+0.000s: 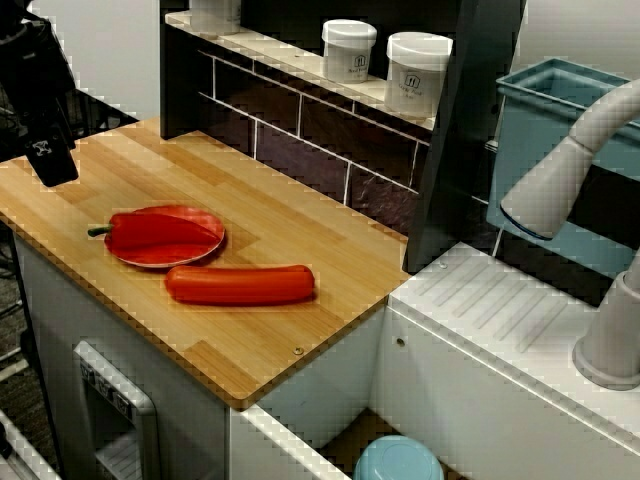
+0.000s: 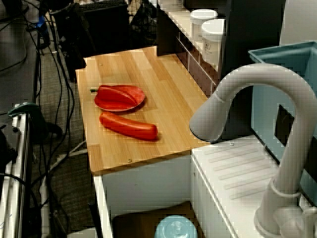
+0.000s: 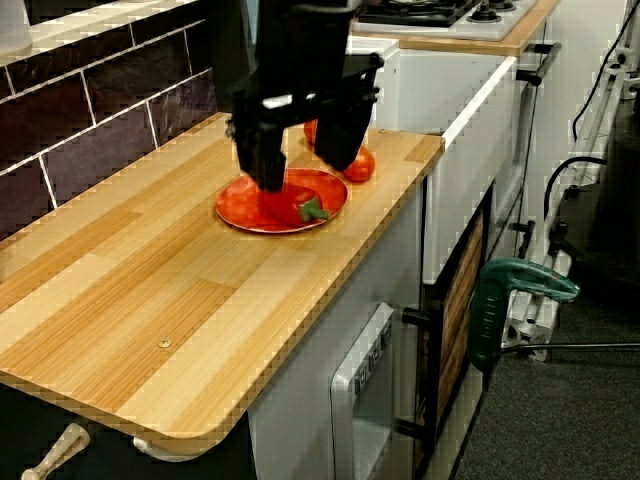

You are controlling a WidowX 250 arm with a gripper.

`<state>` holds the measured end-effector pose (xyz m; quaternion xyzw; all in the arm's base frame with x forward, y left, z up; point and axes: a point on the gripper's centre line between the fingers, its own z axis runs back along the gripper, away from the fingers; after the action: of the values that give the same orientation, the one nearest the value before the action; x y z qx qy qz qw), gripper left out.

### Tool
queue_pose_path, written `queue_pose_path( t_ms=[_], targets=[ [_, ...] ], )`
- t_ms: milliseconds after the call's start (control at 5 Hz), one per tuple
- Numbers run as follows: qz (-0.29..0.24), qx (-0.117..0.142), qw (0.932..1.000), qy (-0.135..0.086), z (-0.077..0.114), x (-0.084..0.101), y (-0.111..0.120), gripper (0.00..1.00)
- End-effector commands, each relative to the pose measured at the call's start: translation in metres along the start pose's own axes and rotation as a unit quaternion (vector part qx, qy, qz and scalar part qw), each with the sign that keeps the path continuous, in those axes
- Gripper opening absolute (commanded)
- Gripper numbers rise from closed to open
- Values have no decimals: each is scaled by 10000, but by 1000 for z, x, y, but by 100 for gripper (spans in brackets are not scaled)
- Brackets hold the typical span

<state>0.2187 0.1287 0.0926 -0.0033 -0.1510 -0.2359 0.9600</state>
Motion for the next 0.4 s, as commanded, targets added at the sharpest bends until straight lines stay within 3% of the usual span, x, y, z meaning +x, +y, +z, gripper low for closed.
queue_pose_path(
  t_ms=[0,200],
  targets=[
    [243,446,9982,-303,-2,40,-10,100],
    [237,432,9984,-286,-6,51,-13,100]
  ],
)
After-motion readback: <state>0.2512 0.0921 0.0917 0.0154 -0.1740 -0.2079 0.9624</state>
